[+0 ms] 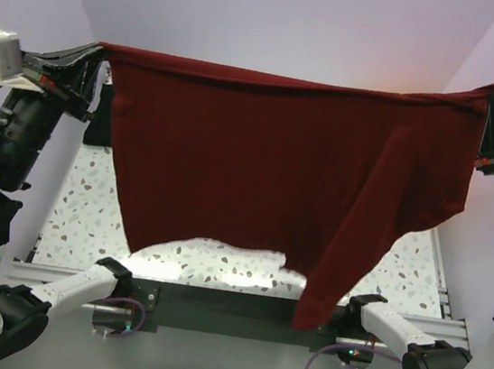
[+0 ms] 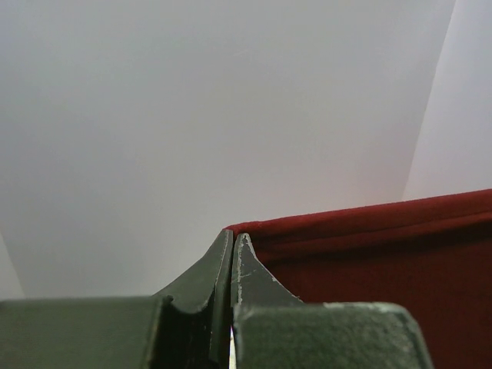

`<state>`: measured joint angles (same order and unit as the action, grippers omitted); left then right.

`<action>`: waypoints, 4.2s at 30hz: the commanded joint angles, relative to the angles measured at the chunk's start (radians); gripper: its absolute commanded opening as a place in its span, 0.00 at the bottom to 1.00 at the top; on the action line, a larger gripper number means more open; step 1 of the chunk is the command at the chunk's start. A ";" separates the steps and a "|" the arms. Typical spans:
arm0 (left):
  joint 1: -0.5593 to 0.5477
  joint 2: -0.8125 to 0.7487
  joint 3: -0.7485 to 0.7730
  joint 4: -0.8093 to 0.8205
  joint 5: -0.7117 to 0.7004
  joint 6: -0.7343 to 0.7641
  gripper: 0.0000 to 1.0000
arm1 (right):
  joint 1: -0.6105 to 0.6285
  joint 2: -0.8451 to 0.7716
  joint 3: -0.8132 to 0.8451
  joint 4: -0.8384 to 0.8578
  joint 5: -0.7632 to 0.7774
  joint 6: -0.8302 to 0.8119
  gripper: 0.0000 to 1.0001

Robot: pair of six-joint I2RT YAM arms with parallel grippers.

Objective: Fold and stack the t-shirts
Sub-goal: Flatten the tshirt out

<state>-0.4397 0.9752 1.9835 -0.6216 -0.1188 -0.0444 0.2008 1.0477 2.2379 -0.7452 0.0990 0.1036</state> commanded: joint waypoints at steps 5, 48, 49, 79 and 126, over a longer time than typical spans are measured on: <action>0.007 0.091 -0.205 0.152 -0.160 0.035 0.00 | -0.009 0.098 -0.200 0.145 0.114 -0.061 0.00; 0.125 0.480 -0.974 0.451 -0.005 -0.275 1.00 | 0.035 0.417 -1.089 0.420 -0.226 0.189 0.97; 0.125 0.482 -0.982 0.453 -0.005 -0.278 1.00 | 0.035 0.416 -1.112 0.423 -0.226 0.192 0.97; 0.116 0.033 -1.492 0.026 -0.302 -0.948 0.88 | 0.042 0.186 -1.365 0.336 -0.209 0.265 0.96; 0.006 0.273 -1.526 0.037 -0.222 -0.905 0.29 | 0.040 0.068 -1.460 0.359 -0.252 0.331 0.96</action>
<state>-0.4072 1.1755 0.4992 -0.5518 -0.4335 -0.9306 0.2375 1.1549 0.7830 -0.3965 -0.1280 0.4164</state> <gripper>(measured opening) 0.331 0.963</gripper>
